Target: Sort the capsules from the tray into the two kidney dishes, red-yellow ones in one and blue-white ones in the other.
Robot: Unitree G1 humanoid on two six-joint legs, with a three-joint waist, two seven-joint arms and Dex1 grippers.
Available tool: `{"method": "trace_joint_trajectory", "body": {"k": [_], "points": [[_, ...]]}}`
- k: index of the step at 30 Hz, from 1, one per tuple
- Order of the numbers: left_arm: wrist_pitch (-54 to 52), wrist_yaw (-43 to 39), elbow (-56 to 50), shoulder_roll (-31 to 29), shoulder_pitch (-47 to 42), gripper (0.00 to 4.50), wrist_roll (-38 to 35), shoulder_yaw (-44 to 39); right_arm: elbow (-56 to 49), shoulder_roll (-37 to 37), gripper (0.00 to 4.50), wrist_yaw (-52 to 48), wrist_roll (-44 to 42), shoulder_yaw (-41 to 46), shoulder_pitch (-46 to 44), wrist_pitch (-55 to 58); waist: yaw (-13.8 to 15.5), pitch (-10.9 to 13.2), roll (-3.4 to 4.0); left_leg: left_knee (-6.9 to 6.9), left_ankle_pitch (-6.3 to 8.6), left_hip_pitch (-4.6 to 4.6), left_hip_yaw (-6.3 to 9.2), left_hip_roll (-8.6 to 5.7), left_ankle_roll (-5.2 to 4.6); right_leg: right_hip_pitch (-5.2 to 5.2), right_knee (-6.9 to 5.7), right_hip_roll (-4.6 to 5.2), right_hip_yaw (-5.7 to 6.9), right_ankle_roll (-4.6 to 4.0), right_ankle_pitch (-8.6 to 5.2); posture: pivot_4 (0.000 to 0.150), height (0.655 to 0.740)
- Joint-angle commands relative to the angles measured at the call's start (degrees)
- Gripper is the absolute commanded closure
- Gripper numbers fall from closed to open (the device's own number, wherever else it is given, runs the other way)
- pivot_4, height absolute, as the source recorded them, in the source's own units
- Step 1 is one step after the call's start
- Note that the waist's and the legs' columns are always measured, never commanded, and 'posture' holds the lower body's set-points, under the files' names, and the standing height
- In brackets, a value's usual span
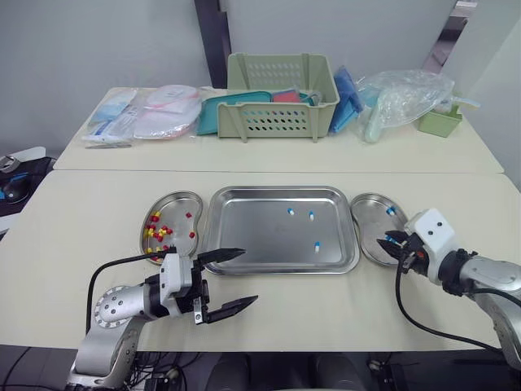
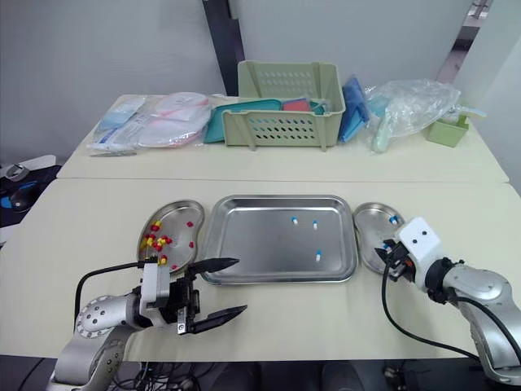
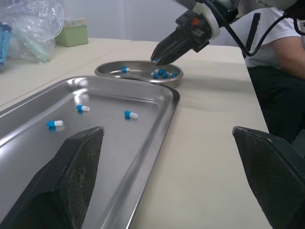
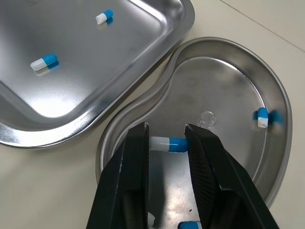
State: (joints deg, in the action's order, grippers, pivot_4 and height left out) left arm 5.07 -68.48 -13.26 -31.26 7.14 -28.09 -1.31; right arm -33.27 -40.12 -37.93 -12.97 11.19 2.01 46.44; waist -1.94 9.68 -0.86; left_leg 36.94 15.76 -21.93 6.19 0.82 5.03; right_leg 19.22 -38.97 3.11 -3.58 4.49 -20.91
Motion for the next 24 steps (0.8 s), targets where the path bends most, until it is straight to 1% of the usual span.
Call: {"method": "trace_joint_trajectory", "body": {"k": [1, 3, 4, 8, 12, 15, 18, 20, 22, 24], "points": [[1.1, 0.4, -1.1, 0.3, 0.1, 0.00, 0.1, 0.7, -0.6, 0.3, 3.61, 0.9, -1.1, 2.1, 0.2, -1.1, 0.1, 0.0, 0.00, 0.00, 0.00, 0.00, 0.01, 0.00, 0.00, 0.00, 0.00, 0.00, 0.01, 0.00, 0.00, 0.150, 0.7400], [0.7, 1.0, -1.5, 0.3, 0.1, 0.00, -0.1, 0.8, -0.1, 0.4, 2.87, 1.6, -1.3, 2.5, 0.1, -1.1, 0.1, 0.0, 0.00, 0.00, 0.00, 0.00, 0.01, 0.00, 0.00, 0.00, 0.00, 0.00, 0.00, 0.00, 0.00, 0.150, 0.7400], [0.5, 1.2, -1.7, 0.3, 0.1, 0.00, -0.3, 0.8, 0.0, 0.4, 2.67, 1.8, -1.5, 2.6, 0.1, -1.2, 0.1, 0.0, 0.00, 0.00, 0.00, 0.00, 0.00, 0.00, 0.00, 0.00, 0.00, 0.00, 0.00, 0.00, 0.00, 0.150, 0.7400], [-1.3, 1.9, -2.2, -0.5, 0.0, 0.00, -1.4, 0.1, -0.6, 0.4, 1.54, 1.7, -3.0, 4.1, 0.0, -2.0, 0.1, 0.0, 0.00, 0.00, 0.00, 0.00, 0.01, 0.00, 0.00, 0.00, 0.00, 0.00, 0.00, 0.00, 0.00, 0.150, 0.7400], [-3.2, 3.9, -3.5, -0.9, 0.3, 0.00, -1.8, -0.8, -1.4, -0.2, 0.21, 1.2, -4.3, 6.0, 0.9, -3.1, 0.1, 0.0, 0.00, 0.00, 0.00, -0.01, 0.02, 0.00, 0.00, -0.01, 0.00, 0.00, 0.01, 0.00, 0.00, 0.150, 0.7400], [-7.4, 8.2, -6.3, -2.5, 1.9, 0.00, -1.1, -2.5, -1.7, -1.1, 0.21, -0.3, -4.1, 7.6, 3.2, -7.7, 0.1, 0.0, 0.00, 0.00, 0.00, -0.01, 0.02, 0.00, 0.00, -0.01, 0.01, 0.00, 0.01, 0.00, 0.00, 0.150, 0.7400], [-12.5, 14.7, -9.5, -3.7, 4.7, 0.00, -1.7, -6.9, -1.0, -2.9, 0.21, -3.3, -1.5, 8.3, 7.4, -17.5, 0.1, 0.0, 0.01, -0.01, 0.00, 0.01, 0.01, 0.00, 0.00, -0.01, 0.00, 0.00, 0.00, 0.00, 0.00, 0.150, 0.7400], [-15.3, 19.2, -10.0, -3.1, 6.0, 0.00, -5.0, -12.6, 0.4, -3.8, 0.21, -6.0, -0.4, 9.3, 10.7, -24.5, 0.1, 0.0, -0.02, 0.00, 0.00, 0.01, 0.02, 0.01, 0.00, -0.03, 0.01, 0.00, 0.01, 0.01, 0.00, 0.150, 0.7400], [-17.1, 21.4, -10.3, -2.8, 6.6, 0.00, -7.1, -16.1, 1.7, -4.3, 0.21, -7.9, -0.1, 10.0, 12.7, -29.5, 0.1, 0.1, -0.06, 0.00, 0.00, 0.01, 0.03, 0.02, 0.00, -0.04, 0.02, 0.00, 0.03, 0.01, -0.01, 0.150, 0.7400], [-21.3, 25.5, -6.2, -4.4, 7.3, 0.00, -8.0, -23.2, 4.1, -5.8, 0.21, -12.0, -1.6, 12.6, 15.5, -31.8, 0.1, 0.1, -0.06, 0.02, 0.00, 0.05, 0.01, 0.01, 0.00, -0.10, 0.01, 0.01, 0.02, 0.01, 0.00, 0.150, 0.7400]]}}
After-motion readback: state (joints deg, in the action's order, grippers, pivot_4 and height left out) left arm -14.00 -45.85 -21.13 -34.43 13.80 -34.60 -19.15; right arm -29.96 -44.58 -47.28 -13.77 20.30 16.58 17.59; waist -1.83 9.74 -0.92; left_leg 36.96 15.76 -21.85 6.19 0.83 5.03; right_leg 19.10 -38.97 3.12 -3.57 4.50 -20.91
